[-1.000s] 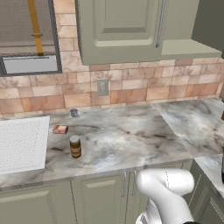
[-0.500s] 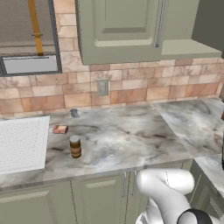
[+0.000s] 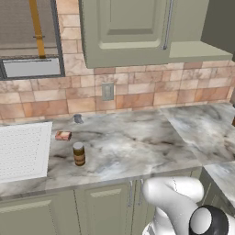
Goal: Open the cabinet. Pick the bar soap and place it next to the sink. Then close the cabinet.
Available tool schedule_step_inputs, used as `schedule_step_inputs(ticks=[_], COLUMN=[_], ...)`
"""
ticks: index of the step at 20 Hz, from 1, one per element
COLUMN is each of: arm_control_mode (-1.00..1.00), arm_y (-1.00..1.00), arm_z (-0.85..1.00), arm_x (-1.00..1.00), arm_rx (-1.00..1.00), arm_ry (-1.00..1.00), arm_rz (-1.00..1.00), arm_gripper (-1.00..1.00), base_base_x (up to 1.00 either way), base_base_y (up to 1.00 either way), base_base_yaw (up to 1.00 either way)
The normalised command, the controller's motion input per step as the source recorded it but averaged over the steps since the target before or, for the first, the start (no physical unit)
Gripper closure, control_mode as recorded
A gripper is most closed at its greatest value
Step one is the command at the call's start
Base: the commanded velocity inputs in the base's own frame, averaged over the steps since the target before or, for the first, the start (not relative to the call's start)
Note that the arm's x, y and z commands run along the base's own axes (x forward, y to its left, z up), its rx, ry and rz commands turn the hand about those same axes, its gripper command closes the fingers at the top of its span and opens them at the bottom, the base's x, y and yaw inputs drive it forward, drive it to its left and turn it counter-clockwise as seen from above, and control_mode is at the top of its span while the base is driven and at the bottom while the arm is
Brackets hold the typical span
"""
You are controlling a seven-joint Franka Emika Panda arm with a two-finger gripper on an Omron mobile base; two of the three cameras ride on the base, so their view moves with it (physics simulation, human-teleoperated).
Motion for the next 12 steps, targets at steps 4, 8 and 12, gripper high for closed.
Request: schedule_step_inputs(ticks=[4,8,12], arm_control_mode=[-1.00,-1.00,-1.00], arm_y=[-0.14,-0.10,-0.08], arm_z=[-0.02,-0.05,-0.06], arm_x=[0.32,0.36,0.36], arm_rx=[0.00,0.00,0.00], arm_ry=[0.01,0.00,0.00], arm_rz=[0.03,0.04,0.03], arm_gripper=[-1.00,-1.00,-1.00], base_base_x=[0.00,0.00,0.00], base_base_y=[0.00,0.00,0.00], base_base_yaw=[0.00,0.00,0.00])
